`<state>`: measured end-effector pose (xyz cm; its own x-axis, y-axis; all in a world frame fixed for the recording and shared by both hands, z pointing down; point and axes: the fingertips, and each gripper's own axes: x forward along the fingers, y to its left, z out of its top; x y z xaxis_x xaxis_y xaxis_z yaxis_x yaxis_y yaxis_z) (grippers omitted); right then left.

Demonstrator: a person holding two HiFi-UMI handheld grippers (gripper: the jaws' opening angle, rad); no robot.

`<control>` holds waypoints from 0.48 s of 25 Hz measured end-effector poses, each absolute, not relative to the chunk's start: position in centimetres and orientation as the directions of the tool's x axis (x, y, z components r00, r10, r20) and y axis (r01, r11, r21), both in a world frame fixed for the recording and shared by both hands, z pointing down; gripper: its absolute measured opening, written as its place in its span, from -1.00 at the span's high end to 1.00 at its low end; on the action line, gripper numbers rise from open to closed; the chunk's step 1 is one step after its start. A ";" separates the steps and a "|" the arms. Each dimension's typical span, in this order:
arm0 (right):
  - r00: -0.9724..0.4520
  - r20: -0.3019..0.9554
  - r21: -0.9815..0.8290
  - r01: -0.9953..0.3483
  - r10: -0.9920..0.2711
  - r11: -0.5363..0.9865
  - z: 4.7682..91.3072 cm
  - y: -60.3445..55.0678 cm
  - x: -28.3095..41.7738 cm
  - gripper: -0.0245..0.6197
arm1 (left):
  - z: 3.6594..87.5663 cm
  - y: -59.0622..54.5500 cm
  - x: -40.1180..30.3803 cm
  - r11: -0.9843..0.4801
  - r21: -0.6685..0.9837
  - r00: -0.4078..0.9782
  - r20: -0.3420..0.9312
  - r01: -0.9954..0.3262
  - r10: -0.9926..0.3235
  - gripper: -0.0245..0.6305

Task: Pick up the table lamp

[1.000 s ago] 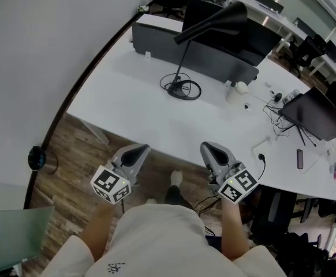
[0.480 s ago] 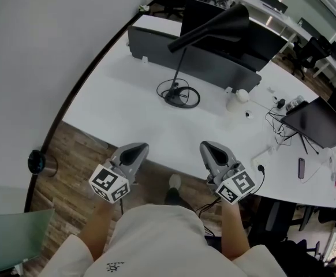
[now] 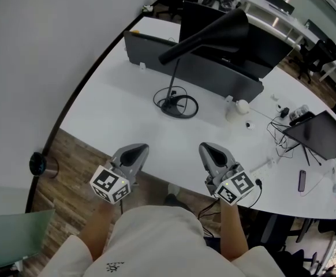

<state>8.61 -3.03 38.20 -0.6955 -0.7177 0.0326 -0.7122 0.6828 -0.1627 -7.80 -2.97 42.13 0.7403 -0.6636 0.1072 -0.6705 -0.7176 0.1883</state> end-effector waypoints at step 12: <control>-0.723 0.071 -0.178 -0.687 -0.687 0.704 40.3 -9.3 13.3 0.92 | 42.9 -9.4 -3.4 -0.679 0.197 0.705 0.118 -0.707 -0.700 0.95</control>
<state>13.35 -9.30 40.27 -0.7231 -0.6871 0.0710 -0.6870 0.7045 -0.1782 -3.37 -9.44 42.93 0.7047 -0.6997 0.1180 -0.7072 -0.6789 0.1974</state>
